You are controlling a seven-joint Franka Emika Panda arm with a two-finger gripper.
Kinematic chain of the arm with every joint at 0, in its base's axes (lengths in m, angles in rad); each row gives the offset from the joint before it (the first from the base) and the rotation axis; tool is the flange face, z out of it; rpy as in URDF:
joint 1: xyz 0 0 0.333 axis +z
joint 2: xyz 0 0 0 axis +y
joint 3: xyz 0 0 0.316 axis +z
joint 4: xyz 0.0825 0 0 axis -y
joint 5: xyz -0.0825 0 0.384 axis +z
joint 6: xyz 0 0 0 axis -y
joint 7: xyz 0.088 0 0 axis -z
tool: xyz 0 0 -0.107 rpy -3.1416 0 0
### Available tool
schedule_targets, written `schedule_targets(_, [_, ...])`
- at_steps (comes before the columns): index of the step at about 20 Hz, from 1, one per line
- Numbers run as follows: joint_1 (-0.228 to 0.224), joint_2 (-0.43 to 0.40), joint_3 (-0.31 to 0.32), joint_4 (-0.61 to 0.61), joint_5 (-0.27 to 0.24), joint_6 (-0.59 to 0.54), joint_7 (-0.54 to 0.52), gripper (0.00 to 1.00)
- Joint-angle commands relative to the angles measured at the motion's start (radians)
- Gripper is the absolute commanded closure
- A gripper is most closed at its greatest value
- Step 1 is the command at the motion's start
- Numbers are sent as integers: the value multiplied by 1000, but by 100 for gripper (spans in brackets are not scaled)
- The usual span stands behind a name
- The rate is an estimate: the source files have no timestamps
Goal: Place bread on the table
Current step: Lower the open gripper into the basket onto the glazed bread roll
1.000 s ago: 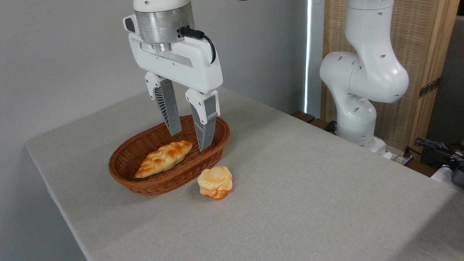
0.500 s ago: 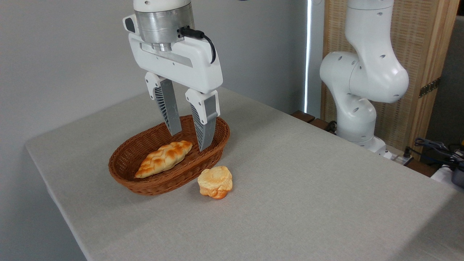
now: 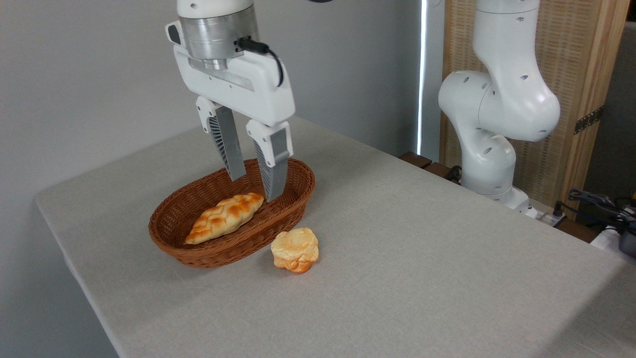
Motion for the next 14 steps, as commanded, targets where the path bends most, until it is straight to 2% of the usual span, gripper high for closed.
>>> schedule_targets(1, [-54,22,-9,-10,-48,-14,-8,0])
schedule_targets(6, [-132,77,-10,-28,-56,-10,-20,0])
schedule_targets(10, [-201,124,-10,-51,-56,9,-110,0])
schedule_targets(14, [-240,172,-10,-53,-56,62,-199,0])
